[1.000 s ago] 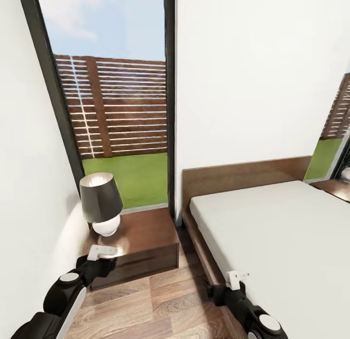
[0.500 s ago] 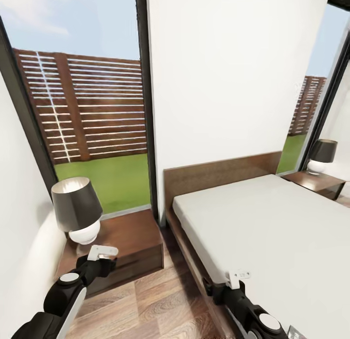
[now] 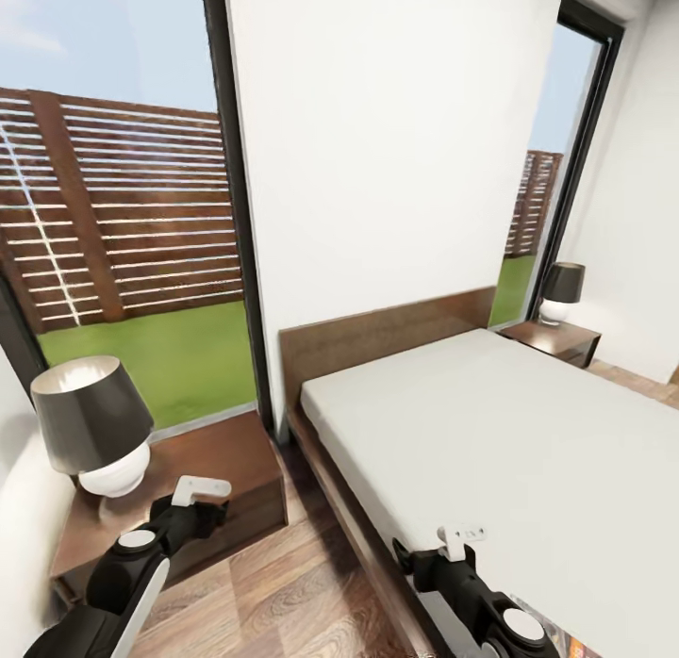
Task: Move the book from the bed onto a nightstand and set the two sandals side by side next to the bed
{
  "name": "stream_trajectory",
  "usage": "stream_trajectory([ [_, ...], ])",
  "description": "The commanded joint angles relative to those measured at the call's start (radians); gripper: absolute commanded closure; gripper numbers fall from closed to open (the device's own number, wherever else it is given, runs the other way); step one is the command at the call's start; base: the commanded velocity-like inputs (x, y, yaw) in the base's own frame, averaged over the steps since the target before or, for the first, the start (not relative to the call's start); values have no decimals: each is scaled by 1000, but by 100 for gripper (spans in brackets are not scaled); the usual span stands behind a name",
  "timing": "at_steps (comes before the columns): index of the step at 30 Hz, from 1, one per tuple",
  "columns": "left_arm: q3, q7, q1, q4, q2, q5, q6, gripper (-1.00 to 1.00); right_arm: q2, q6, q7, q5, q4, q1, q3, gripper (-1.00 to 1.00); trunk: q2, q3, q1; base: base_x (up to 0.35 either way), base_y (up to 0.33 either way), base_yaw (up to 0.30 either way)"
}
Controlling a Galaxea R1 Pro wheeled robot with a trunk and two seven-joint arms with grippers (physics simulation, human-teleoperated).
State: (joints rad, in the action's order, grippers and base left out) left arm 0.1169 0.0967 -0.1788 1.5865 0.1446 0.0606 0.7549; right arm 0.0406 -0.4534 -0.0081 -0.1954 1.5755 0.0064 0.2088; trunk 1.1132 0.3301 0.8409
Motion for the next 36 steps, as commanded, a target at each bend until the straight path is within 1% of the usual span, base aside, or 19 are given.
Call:
stream_trajectory([
  [1, 3, 10, -1, 1, 1, 7, 4, -100, 0, -4, -1, -4, 2, 0, 0, -100, 1, 1, 0, 0, 0, -273],
  [6, 30, 11, -1, 1, 1, 6, 4, -100, -1, -3, -1, -4, 3, 0, 1, -100, 1, 4, 0, 0, 0, -272],
  [20, 39, 12, -1, 0, 6, 5, 4, -100, 2, -1, -1, -4, 4, 0, 0, -100, 1, 10, 0, 0, 0, -257],
  [27, 40, 12, -1, 0, 6, 5, 4, -100, 2, 2, -1, -4, 5, 0, 2, -100, 1, 11, 0, 0, 0, -78],
  [36, 42, 14, -1, -1, 5, 5, 4, -100, 2, 4, -1, -4, 5, 0, 6, -100, 1, 11, 0, 0, 0, -16],
])
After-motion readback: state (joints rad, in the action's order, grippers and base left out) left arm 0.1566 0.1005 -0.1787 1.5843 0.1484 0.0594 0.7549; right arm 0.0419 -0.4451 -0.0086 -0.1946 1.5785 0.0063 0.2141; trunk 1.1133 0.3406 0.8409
